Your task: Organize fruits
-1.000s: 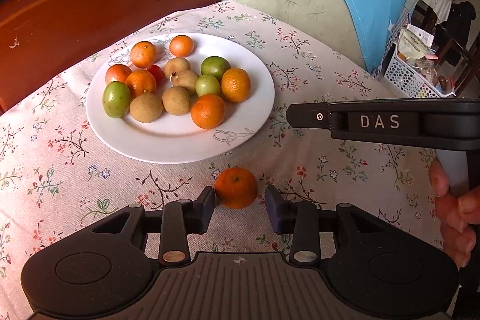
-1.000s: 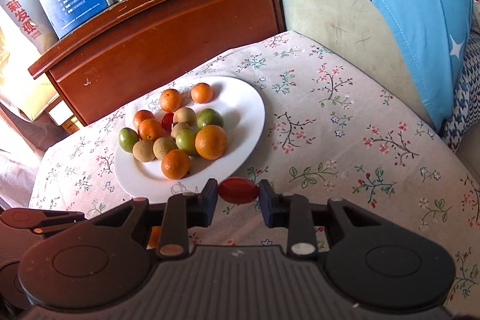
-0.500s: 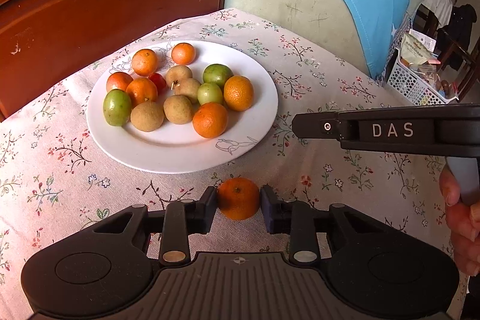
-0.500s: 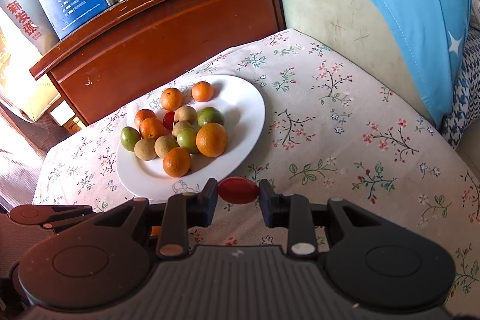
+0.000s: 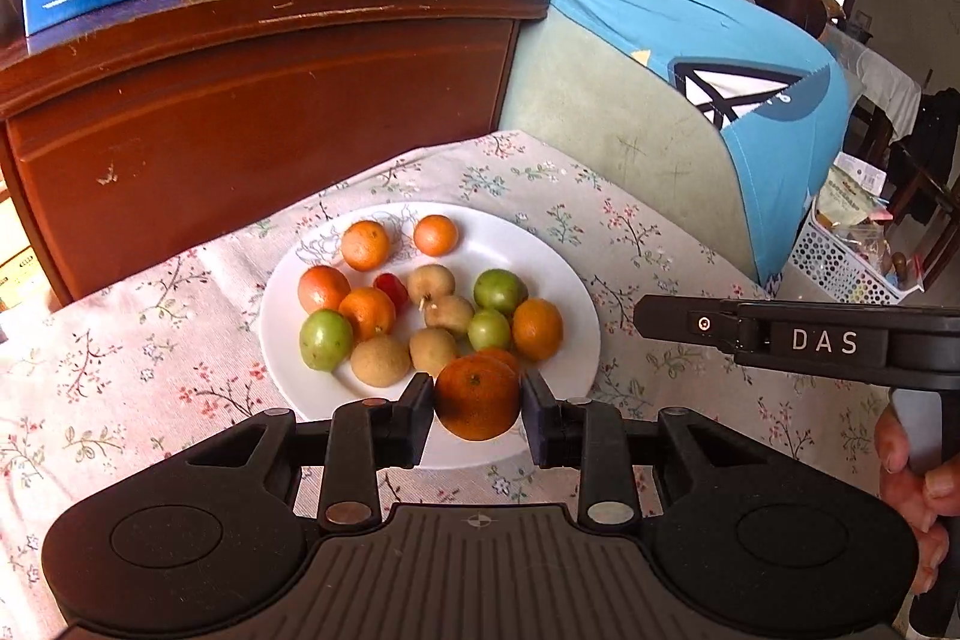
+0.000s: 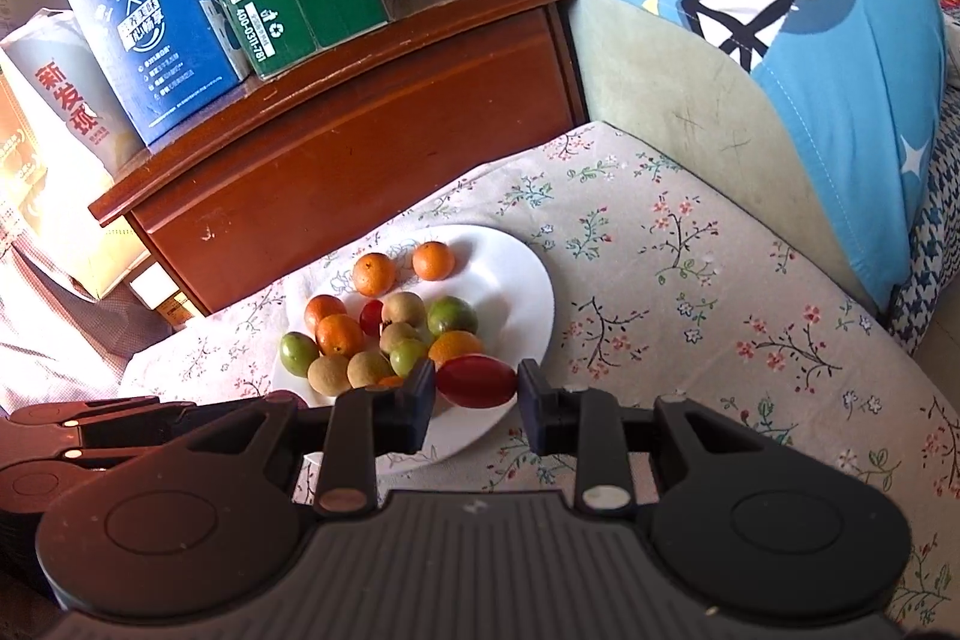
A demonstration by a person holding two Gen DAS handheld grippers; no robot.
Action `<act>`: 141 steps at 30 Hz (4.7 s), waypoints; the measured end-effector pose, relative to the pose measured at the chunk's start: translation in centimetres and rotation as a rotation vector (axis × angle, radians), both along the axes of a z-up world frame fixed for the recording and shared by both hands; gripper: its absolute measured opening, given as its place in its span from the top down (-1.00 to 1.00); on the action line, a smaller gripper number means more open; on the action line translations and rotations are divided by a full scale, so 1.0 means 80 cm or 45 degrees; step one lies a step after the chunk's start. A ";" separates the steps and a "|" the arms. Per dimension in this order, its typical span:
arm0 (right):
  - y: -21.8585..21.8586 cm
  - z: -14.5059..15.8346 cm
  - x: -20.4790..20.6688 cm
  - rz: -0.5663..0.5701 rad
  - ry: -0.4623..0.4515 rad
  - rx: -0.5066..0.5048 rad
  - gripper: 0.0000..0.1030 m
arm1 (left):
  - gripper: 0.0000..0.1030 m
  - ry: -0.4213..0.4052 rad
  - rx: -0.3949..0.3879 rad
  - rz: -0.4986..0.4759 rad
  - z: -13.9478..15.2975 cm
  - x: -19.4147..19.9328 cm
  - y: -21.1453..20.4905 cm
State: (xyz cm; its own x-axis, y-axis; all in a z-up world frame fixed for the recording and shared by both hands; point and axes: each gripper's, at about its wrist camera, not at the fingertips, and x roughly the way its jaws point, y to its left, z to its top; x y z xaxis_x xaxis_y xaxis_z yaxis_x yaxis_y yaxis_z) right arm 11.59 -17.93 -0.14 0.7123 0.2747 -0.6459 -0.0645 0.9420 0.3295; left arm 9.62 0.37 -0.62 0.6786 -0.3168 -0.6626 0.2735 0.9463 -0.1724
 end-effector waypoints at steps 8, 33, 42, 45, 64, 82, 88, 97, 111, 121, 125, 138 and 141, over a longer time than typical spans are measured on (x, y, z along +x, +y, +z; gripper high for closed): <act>0.008 0.003 0.041 -0.004 -0.056 0.012 0.43 | 0.44 0.004 -0.020 0.077 0.004 0.020 0.015; 0.031 -0.046 0.117 0.017 0.034 0.088 0.42 | 0.44 0.138 -0.016 0.142 -0.026 0.051 0.009; 0.035 -0.043 0.118 0.011 0.030 0.098 0.35 | 0.39 0.117 0.011 0.142 -0.020 0.051 0.004; 0.032 -0.034 0.115 -0.004 0.025 0.099 0.27 | 0.37 0.105 0.030 0.140 -0.015 0.049 0.003; 0.014 0.020 0.050 -0.203 0.052 0.068 -0.57 | -0.64 0.054 0.181 0.195 0.025 0.020 0.006; 0.026 0.033 -0.012 -0.371 0.219 -0.188 -0.98 | -0.81 0.131 0.342 0.201 0.033 0.008 0.031; 0.040 0.028 -0.013 -0.317 0.252 -0.264 -0.98 | -0.81 0.147 0.339 0.262 0.035 0.013 0.041; 0.055 0.020 -0.007 -0.287 0.290 -0.300 -0.98 | -0.81 0.197 0.325 0.326 0.028 0.023 0.046; 0.068 0.008 -0.002 -0.244 0.330 -0.358 -0.98 | -0.81 0.231 0.365 0.338 0.018 0.027 0.041; 0.070 0.007 -0.001 -0.225 0.334 -0.361 -0.98 | -0.81 0.223 0.385 0.325 0.018 0.025 0.037; 0.070 0.007 -0.001 -0.223 0.335 -0.360 -0.98 | -0.81 0.220 0.385 0.319 0.018 0.024 0.035; 0.076 0.006 0.000 -0.204 0.333 -0.359 -0.98 | -0.81 0.220 0.402 0.310 0.017 0.024 0.032; 0.076 0.006 0.000 -0.197 0.332 -0.361 -0.98 | -0.81 0.222 0.400 0.306 0.017 0.025 0.032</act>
